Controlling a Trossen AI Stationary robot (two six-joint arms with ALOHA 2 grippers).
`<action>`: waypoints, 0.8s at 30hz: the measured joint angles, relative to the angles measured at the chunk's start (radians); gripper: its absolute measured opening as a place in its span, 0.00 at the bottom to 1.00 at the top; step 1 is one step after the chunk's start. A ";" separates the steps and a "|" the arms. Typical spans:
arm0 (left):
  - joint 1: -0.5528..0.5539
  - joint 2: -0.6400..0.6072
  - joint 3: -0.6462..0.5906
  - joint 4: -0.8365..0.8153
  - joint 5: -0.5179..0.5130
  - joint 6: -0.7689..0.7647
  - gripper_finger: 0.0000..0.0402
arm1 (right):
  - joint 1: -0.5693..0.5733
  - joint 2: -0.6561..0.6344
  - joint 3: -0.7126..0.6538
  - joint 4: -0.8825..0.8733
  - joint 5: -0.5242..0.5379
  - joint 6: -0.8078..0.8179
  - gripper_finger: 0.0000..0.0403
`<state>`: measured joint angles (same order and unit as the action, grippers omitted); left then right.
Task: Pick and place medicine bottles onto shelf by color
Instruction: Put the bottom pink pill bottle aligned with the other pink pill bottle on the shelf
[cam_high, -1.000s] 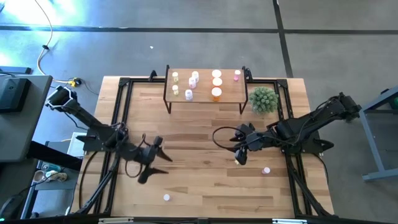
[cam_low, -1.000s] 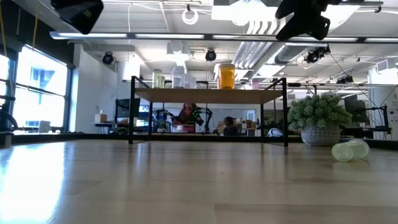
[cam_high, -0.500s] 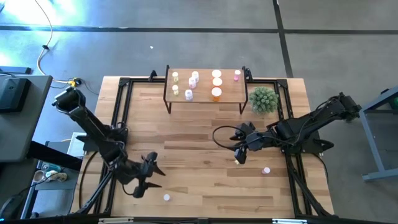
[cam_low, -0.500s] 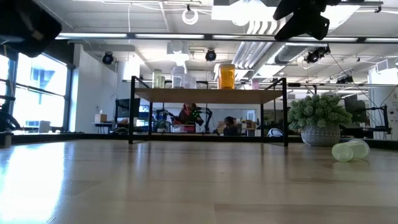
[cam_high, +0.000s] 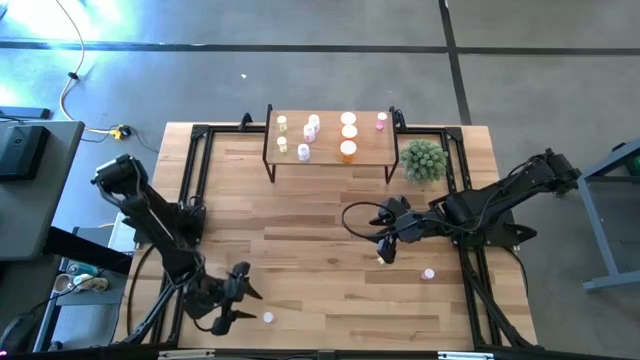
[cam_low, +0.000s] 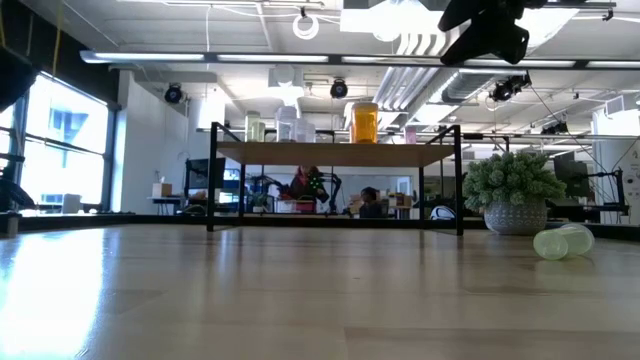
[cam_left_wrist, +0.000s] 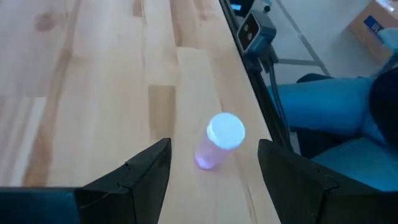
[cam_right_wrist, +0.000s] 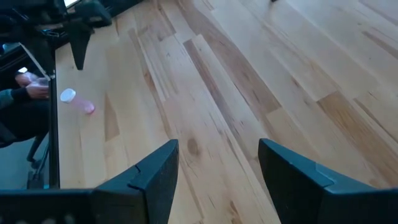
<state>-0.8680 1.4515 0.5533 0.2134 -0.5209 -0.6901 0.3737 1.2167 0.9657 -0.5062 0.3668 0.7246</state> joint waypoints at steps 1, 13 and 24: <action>-0.003 0.017 0.000 0.011 0.000 -0.005 0.57 | 0.000 0.000 0.000 0.002 0.001 0.000 0.52; -0.018 0.181 0.000 0.213 -0.016 -0.006 0.57 | 0.000 0.000 0.000 0.007 0.004 0.000 0.52; 0.009 0.305 0.066 0.281 -0.052 0.042 0.57 | 0.000 0.000 0.000 0.009 0.005 0.000 0.52</action>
<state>-0.8591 1.7565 0.6193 0.4939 -0.5728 -0.6479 0.3737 1.2167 0.9657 -0.4976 0.3714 0.7250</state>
